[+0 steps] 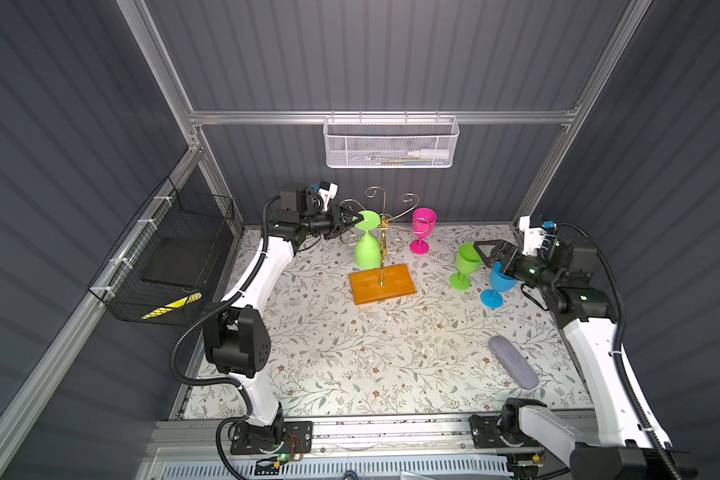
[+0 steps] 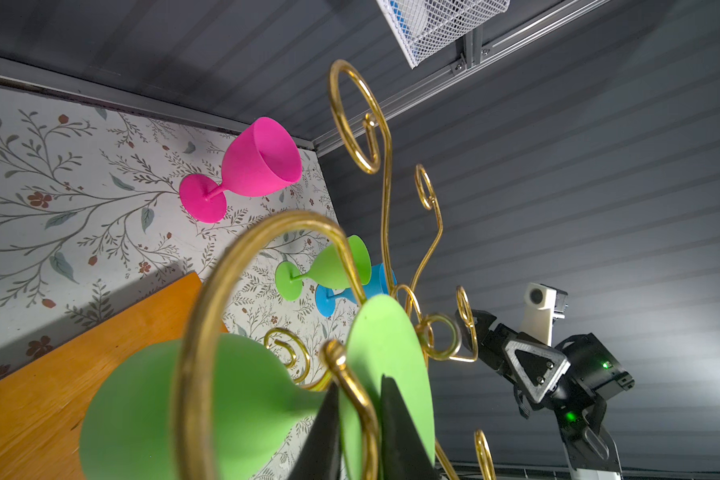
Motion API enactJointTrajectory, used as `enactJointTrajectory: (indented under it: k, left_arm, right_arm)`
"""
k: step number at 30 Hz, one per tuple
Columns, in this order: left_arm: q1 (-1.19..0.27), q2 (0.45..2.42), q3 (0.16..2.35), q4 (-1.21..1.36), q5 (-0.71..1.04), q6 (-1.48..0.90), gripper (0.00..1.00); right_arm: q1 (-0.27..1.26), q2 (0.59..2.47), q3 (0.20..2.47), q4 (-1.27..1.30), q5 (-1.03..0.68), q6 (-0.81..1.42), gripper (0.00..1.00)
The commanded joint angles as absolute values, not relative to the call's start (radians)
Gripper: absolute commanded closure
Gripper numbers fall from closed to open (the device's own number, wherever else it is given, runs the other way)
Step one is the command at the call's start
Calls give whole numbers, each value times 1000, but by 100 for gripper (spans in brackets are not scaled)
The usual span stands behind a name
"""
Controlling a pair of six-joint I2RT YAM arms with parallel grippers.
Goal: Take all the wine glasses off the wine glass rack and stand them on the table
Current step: 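Move the right gripper to the gold rack and grasp its wire arm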
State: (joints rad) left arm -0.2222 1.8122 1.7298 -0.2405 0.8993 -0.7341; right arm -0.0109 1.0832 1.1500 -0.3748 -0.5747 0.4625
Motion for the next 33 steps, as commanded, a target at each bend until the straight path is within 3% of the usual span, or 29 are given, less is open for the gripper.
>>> enactJointTrajectory:
  k: [1,12,33]
  left_arm:
    - [-203,1785,1707,-233,903,-695,81]
    - [-193,1777,1698,-219,911,-699,81]
    - [-190,1782,1697,-199,921,-712,81]
  right_arm:
    - [87,1129,1208,-289,-584,523,6]
    - [222,1344,1299,-74,-649,690,17]
    - [273,1486,1349,80,-685,846,61]
